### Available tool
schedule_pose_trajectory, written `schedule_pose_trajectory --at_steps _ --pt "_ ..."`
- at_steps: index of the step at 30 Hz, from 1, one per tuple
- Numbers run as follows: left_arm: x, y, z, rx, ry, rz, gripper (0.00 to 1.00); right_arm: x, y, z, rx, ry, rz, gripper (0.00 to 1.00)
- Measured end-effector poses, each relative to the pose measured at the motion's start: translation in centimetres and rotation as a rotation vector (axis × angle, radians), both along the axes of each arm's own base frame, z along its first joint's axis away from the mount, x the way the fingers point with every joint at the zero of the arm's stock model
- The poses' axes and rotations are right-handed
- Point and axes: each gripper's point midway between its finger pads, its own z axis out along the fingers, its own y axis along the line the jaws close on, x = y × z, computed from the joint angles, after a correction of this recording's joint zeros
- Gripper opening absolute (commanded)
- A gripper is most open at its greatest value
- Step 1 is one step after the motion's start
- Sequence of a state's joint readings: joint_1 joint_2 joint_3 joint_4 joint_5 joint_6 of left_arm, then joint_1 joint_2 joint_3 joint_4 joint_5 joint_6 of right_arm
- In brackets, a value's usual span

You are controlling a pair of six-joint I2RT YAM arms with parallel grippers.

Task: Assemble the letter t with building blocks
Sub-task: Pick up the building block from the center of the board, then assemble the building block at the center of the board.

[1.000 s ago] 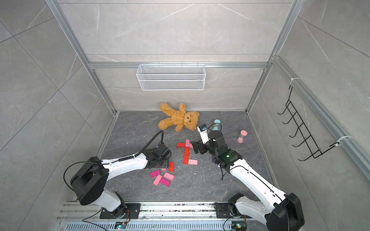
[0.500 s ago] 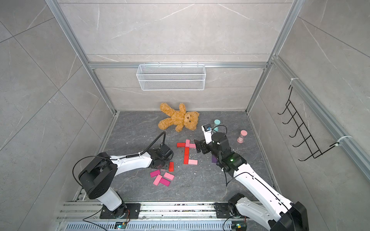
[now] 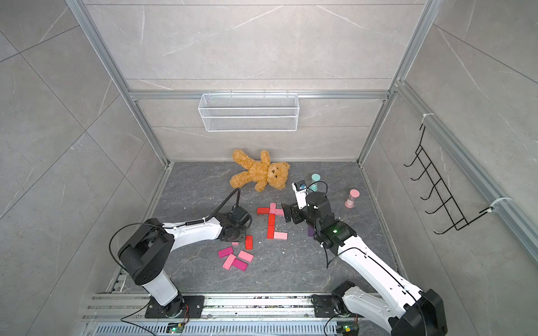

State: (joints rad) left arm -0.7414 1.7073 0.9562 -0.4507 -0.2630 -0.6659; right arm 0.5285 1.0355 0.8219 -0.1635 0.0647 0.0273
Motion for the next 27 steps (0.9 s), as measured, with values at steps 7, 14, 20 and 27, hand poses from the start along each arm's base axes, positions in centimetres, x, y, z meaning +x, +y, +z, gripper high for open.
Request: schedule_pose_trajectory --at_steps 7,14,20,27 --pt "3.3 4.5 0.7 0.03 -0.006 0.073 0.2 -0.6 0.5 -0.3 0.015 0.027 0.035 1.0" --pt "8.6 7.1 4.0 0.012 -0.087 0.106 0.18 -0.7 0.3 -0.7 0.017 0.048 0.019 1.0" --pt "12.3 6.9 4.2 0.007 -0.097 0.078 0.17 -1.1 -0.1 -1.5 -0.004 0.08 0.013 1.0" --pt "14.4 6.1 2.8 0.008 -0.064 0.045 0.17 -1.4 -0.8 -2.1 -0.032 0.103 -0.013 1.0"
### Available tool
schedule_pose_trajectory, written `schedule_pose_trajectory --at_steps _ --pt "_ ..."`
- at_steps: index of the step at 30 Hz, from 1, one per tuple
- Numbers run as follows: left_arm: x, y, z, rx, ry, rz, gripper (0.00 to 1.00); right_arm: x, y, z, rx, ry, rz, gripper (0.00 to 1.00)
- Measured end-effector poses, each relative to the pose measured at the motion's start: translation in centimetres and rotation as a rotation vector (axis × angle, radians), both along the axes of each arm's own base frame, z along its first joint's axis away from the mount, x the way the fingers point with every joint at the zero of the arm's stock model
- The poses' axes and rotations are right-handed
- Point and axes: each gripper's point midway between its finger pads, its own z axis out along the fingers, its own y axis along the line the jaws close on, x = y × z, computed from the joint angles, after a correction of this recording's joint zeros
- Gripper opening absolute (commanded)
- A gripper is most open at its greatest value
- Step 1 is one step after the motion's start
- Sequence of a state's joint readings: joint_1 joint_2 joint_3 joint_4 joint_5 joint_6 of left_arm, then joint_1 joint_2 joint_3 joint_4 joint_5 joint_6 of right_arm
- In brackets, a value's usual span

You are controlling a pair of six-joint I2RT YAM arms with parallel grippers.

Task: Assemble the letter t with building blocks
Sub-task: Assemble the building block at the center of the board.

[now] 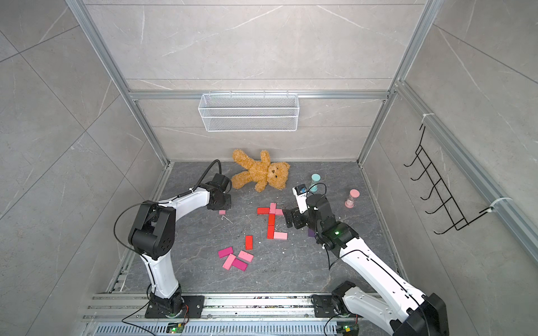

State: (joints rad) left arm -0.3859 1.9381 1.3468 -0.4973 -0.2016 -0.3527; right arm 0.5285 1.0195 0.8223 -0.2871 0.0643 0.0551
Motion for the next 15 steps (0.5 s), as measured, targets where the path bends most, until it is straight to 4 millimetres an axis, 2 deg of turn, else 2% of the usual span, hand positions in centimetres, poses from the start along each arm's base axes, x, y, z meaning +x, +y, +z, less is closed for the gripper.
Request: schedule_pose_trajectory --at_steps 6,15 --pt "1.0 -0.2 -0.8 0.011 0.01 -0.029 0.17 0.1 -0.5 -0.2 -0.01 0.007 -0.027 1.0" --pt "1.0 -0.1 -1.5 0.013 0.028 -0.055 0.2 0.2 -0.9 -0.3 -0.008 0.011 -0.057 1.0"
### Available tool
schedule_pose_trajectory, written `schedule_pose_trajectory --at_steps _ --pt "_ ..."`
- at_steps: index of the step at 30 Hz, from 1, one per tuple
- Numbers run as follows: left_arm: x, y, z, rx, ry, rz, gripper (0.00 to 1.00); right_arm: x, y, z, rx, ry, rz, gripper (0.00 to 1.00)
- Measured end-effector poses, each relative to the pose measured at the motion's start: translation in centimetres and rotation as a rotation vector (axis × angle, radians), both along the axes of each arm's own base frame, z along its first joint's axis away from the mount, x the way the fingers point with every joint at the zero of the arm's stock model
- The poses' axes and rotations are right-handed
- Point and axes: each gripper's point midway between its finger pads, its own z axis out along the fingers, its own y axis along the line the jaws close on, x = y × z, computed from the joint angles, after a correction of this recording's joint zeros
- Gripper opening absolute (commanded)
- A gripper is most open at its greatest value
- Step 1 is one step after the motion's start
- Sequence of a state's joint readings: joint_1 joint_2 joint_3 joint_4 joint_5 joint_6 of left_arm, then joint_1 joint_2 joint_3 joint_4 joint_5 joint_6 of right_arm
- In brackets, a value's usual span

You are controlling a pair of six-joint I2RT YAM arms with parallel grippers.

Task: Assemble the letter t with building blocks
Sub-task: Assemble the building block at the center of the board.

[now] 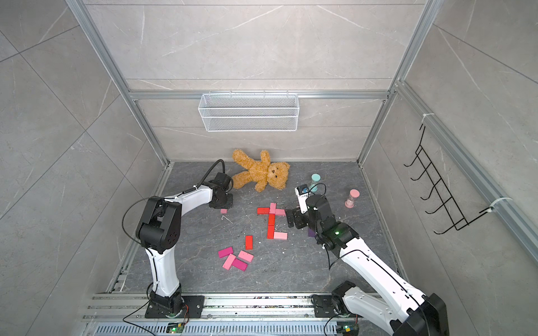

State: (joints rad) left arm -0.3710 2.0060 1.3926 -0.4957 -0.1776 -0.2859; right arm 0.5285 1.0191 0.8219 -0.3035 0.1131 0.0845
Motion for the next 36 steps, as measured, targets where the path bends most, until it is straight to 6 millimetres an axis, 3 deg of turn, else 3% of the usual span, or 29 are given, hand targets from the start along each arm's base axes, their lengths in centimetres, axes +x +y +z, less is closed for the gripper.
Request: schedule_pose_trajectory --at_steps 10,20,26,29,36 --pt "0.0 0.2 -1.0 0.009 0.019 -0.004 0.35 -0.1 -0.4 -0.6 -0.009 0.024 -0.026 1.0" --pt "0.0 0.2 -1.0 0.006 0.02 -0.008 0.67 -0.1 -0.5 -1.2 -0.018 0.042 -0.03 1.0" --pt "-0.1 0.2 -0.9 -0.013 0.029 -0.018 0.73 -0.1 -0.4 -1.8 -0.02 0.061 -0.03 1.0" --pt "-0.4 0.1 -0.1 -0.022 0.031 -0.026 0.75 -0.1 -0.3 -2.3 -0.024 0.072 -0.028 1.0" --pt "-1.9 -0.2 4.5 -0.091 -0.026 -0.049 0.75 0.0 -0.3 -2.7 -0.031 0.084 -0.028 1.0"
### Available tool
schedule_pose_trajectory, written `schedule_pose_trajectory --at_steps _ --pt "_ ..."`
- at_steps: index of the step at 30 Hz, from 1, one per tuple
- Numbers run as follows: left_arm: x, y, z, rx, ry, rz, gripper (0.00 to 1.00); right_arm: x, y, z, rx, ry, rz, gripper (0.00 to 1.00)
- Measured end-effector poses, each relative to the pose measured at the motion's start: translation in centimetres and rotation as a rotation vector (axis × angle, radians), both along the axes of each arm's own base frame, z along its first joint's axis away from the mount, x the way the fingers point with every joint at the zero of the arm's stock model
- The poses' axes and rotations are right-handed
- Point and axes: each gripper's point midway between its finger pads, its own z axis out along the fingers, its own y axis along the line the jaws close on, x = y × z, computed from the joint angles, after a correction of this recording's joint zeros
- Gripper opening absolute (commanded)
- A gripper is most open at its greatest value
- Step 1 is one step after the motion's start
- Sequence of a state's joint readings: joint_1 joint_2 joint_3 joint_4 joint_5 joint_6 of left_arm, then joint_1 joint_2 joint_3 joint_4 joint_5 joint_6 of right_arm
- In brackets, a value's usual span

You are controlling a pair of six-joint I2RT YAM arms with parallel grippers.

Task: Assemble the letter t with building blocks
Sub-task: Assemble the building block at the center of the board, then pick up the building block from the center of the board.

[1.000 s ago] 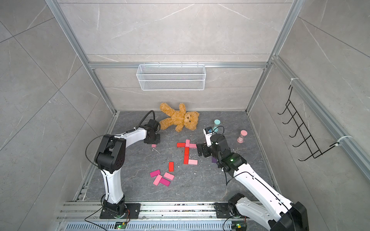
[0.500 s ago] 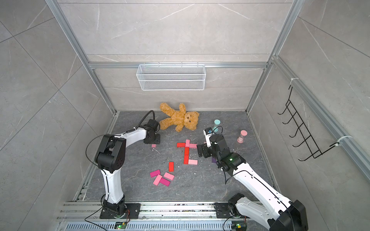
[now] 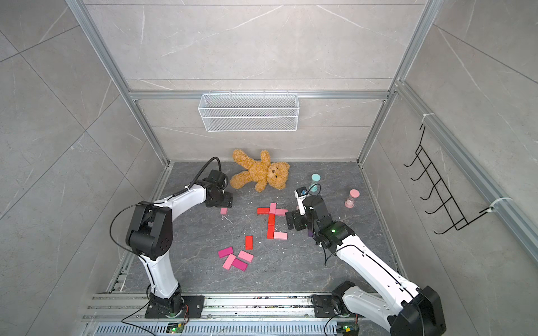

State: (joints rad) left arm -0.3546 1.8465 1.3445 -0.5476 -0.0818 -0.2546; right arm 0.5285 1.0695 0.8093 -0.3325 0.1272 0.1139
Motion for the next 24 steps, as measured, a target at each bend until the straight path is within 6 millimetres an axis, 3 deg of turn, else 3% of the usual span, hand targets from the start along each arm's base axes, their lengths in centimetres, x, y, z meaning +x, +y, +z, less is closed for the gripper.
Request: schedule_pose_trajectory --at_steps 4,10,18,24 --pt "-2.2 -0.1 1.8 -0.054 -0.012 -0.018 0.71 0.1 0.1 -0.3 -0.003 0.009 -0.002 1.0" --pt "-7.2 -0.8 2.5 -0.104 0.022 -0.057 0.7 0.5 0.3 -1.0 -0.01 0.021 -0.002 1.0" --pt "-13.9 -5.5 2.5 -0.131 0.059 -0.143 0.7 0.9 0.5 -2.2 -0.026 0.049 -0.003 1.0" --pt "-16.4 -7.9 1.0 -0.122 0.094 -0.14 0.67 1.1 0.6 -2.0 -0.021 0.037 -0.006 1.0"
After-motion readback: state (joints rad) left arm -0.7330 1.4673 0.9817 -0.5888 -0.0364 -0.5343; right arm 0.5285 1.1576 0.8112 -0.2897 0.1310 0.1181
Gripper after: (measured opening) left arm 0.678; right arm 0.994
